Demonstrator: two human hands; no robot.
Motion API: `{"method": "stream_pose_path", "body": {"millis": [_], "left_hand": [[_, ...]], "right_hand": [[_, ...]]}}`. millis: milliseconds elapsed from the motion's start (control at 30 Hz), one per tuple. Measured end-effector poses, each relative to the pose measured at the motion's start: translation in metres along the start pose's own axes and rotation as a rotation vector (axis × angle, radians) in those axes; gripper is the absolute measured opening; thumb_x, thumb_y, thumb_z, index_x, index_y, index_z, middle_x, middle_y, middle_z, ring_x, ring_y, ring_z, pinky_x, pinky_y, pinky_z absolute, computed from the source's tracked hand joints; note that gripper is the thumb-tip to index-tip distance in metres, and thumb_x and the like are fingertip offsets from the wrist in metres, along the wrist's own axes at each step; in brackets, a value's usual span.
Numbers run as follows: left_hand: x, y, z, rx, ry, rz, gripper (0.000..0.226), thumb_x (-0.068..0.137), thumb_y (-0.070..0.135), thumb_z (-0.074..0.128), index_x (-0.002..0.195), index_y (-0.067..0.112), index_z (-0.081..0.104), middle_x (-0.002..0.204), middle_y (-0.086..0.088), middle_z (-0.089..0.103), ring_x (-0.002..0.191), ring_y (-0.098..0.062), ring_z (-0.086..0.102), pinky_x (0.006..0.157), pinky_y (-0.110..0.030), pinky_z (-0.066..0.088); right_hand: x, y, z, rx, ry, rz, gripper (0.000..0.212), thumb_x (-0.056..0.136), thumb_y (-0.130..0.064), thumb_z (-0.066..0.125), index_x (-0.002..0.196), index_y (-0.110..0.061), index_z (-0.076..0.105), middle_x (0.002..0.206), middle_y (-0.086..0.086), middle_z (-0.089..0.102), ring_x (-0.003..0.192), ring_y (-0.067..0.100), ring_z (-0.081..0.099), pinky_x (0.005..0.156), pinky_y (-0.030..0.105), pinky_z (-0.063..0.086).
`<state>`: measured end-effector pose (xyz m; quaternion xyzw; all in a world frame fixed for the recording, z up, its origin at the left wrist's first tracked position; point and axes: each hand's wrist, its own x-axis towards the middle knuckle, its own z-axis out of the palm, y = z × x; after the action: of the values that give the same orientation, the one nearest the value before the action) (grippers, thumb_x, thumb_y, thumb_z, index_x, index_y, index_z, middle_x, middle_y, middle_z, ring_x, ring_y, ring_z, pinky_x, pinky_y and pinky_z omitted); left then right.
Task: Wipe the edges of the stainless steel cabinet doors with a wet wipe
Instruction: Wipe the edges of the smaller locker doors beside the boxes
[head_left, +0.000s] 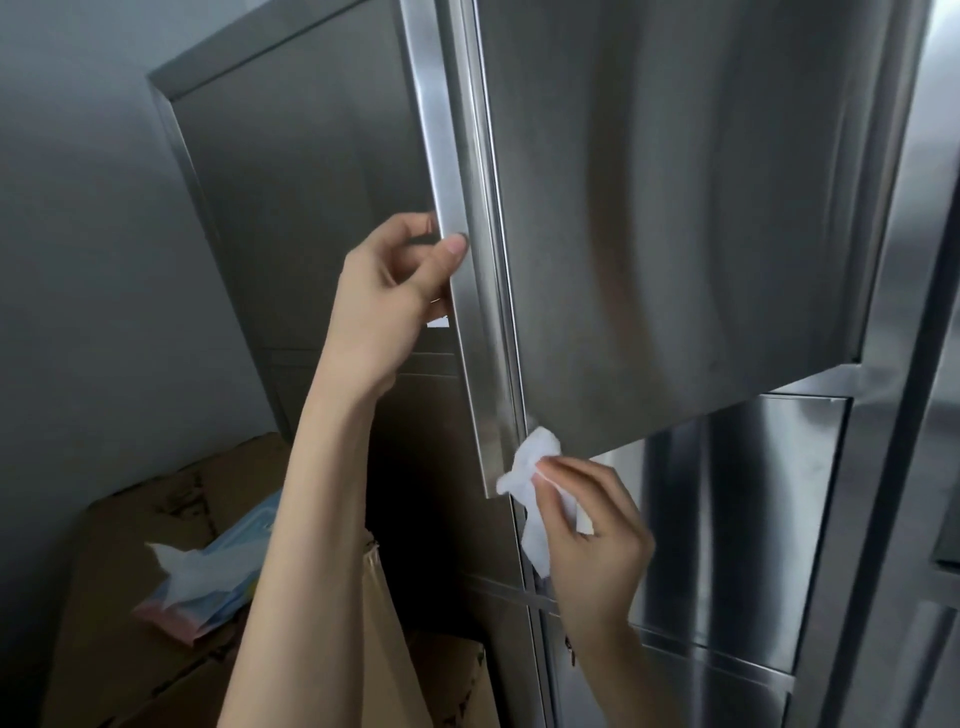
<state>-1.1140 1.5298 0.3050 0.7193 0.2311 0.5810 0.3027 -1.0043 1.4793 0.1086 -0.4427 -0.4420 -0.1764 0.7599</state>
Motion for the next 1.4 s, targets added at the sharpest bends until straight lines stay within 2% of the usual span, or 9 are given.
{"method": "stream_pose_path", "body": {"millis": [167,267,433,533,667,833,1000,1233,1400], "left_hand": [[-0.007,0.006,0.003,0.064,0.027,0.029,0.009,0.093,0.022,0.063,0.100,0.017,0.061,0.076,-0.004,0.066,0.075,-0.022,0.064,0.078,-0.045,0.058],[-0.007,0.007,0.005,0.075,0.053,0.013,0.011,0.094,0.019,0.062,0.102,0.013,0.060,0.084,-0.014,0.066,0.080,-0.030,0.063,0.083,-0.058,0.054],[-0.011,0.009,0.006,0.065,0.048,0.017,0.016,0.083,0.032,0.066,0.095,0.022,0.063,0.074,0.001,0.068,0.074,-0.019,0.066,0.080,-0.051,0.058],[-0.013,0.008,0.008,0.091,0.082,0.036,0.036,0.080,0.042,0.065,0.105,0.017,0.063,0.081,-0.005,0.070,0.083,-0.032,0.068,0.084,-0.056,0.054],[-0.013,0.005,0.008,0.103,0.099,0.045,0.050,0.075,0.052,0.065,0.110,0.017,0.064,0.088,-0.008,0.071,0.094,-0.034,0.068,0.088,-0.057,0.052],[-0.013,0.005,0.009,0.124,0.103,0.052,0.034,0.074,0.055,0.063,0.098,0.031,0.065,0.086,-0.004,0.073,0.090,-0.029,0.070,0.088,-0.056,0.053],[-0.012,0.003,0.009,0.117,0.112,0.050,0.048,0.073,0.057,0.062,0.107,0.022,0.065,0.089,-0.007,0.073,0.093,-0.031,0.069,0.088,-0.056,0.052],[-0.011,0.002,0.007,0.111,0.092,0.051,0.032,0.081,0.043,0.064,0.103,0.020,0.065,0.087,-0.010,0.073,0.087,-0.032,0.070,0.085,-0.054,0.055],[-0.011,0.002,0.007,0.118,0.092,0.054,0.043,0.081,0.044,0.064,0.111,0.012,0.065,0.087,-0.011,0.072,0.089,-0.031,0.070,0.086,-0.055,0.054]], "right_hand": [[0.000,-0.005,0.011,-0.093,-0.030,-0.119,0.012,0.072,0.006,0.073,0.081,-0.002,0.076,0.074,0.009,0.064,0.072,0.006,0.057,0.069,0.007,0.044],[-0.014,0.010,0.003,-0.129,-0.120,-0.065,0.020,0.064,0.014,0.079,0.077,-0.001,0.075,0.075,0.007,0.066,0.077,0.004,0.058,0.071,0.007,0.047],[-0.003,0.019,-0.016,-0.098,-0.081,-0.096,0.007,0.078,-0.007,0.069,0.075,-0.003,0.075,0.078,0.004,0.067,0.071,0.007,0.061,0.067,0.015,0.051],[0.003,0.002,-0.025,-0.053,-0.071,-0.116,0.013,0.081,-0.014,0.068,0.079,-0.004,0.076,0.079,0.003,0.068,0.074,0.007,0.064,0.066,0.014,0.051],[0.022,-0.026,-0.023,0.001,-0.006,-0.215,0.006,0.080,-0.007,0.070,0.082,-0.007,0.076,0.079,0.002,0.066,0.078,0.001,0.060,0.069,0.010,0.046],[0.052,-0.037,0.009,0.004,-0.049,-0.127,0.015,0.073,0.005,0.074,0.084,-0.005,0.076,0.077,0.007,0.064,0.074,0.007,0.058,0.070,0.004,0.040],[0.008,-0.011,-0.001,-0.100,-0.147,-0.122,0.029,0.062,0.017,0.079,0.082,-0.003,0.075,0.073,0.010,0.061,0.067,0.011,0.056,0.058,0.015,0.047],[0.057,-0.031,0.011,-0.044,-0.054,-0.149,0.018,0.072,0.008,0.074,0.085,-0.003,0.076,0.077,0.008,0.063,0.073,0.006,0.055,0.067,0.010,0.043],[0.052,-0.027,0.009,-0.065,-0.055,-0.161,0.016,0.073,0.005,0.075,0.085,-0.005,0.076,0.078,0.008,0.062,0.074,0.010,0.057,0.068,0.011,0.045]]}}
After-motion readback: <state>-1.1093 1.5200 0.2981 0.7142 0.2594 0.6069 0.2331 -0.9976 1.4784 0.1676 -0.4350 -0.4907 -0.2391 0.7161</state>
